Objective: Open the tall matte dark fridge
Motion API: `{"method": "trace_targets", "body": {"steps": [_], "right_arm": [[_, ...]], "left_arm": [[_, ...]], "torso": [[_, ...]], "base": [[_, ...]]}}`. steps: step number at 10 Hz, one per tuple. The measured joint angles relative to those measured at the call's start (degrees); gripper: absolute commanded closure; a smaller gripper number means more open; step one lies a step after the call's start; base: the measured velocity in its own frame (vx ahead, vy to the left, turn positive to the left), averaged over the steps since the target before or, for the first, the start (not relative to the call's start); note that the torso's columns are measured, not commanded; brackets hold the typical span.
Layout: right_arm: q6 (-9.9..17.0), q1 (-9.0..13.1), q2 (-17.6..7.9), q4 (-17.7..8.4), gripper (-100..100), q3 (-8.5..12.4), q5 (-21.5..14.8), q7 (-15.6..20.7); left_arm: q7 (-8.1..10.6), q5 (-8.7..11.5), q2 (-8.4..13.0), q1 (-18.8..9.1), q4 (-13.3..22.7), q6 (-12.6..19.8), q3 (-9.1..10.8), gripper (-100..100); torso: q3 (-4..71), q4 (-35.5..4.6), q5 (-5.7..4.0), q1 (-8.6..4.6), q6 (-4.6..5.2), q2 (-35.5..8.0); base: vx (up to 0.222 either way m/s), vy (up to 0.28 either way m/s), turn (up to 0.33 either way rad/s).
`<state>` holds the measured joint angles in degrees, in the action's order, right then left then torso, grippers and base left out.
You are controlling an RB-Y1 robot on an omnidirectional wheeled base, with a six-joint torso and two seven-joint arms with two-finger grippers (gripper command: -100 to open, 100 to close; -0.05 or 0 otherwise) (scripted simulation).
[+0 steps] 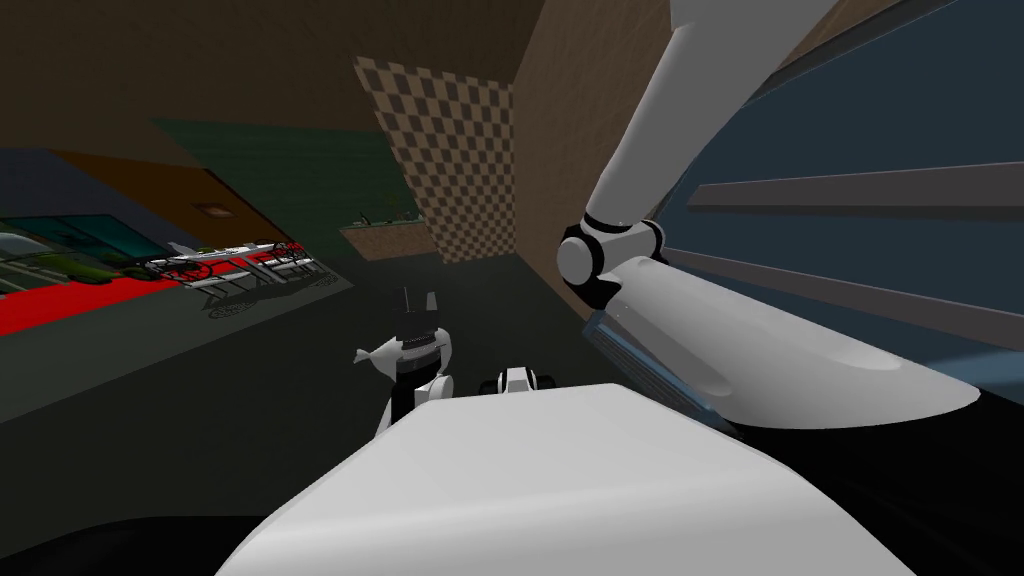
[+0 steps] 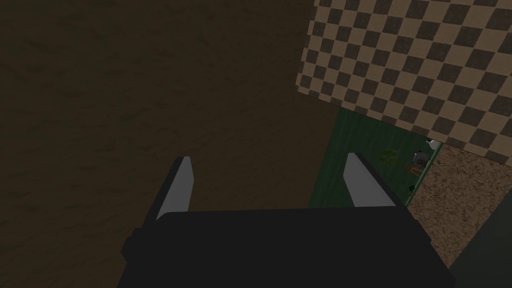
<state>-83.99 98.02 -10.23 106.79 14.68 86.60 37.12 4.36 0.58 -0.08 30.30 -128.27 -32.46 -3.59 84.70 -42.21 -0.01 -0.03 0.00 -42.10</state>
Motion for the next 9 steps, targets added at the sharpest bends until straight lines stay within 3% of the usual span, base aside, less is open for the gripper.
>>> {"method": "trace_targets", "body": {"steps": [3, 4, 9], "right_arm": [[0.0, 3.8, -1.6, -2.2, -100, 0.7, 0.8, 1.8], [-0.1, 3.9, -1.6, -2.3, 0, 0.7, 0.8, 1.9], [-0.1, 3.9, -1.6, -2.3, 0, 0.7, 0.8, 1.9]], "left_arm": [[0.0, 0.0, 0.0, 0.0, 0.0, 0.0, 0.0, 0], [0.0, 0.0, 0.0, 0.0, 0.0, 0.0, 0.0, 0], [0.0, 0.0, 0.0, 0.0, 0.0, 0.0, 0.0, 0]], "torso": [[-0.1, 0.0, 0.01, 0.03, 0.0, -0.1], [-0.2, -0.1, 0.01, 0.02, -0.01, -0.2], [-0.1, -0.1, 0.01, 0.03, 0.0, -0.2]], "base": [[0.034, 0.005, -0.001], [0.005, 0.001, 0.001], [0.0, 0.0, 0.0]]}}
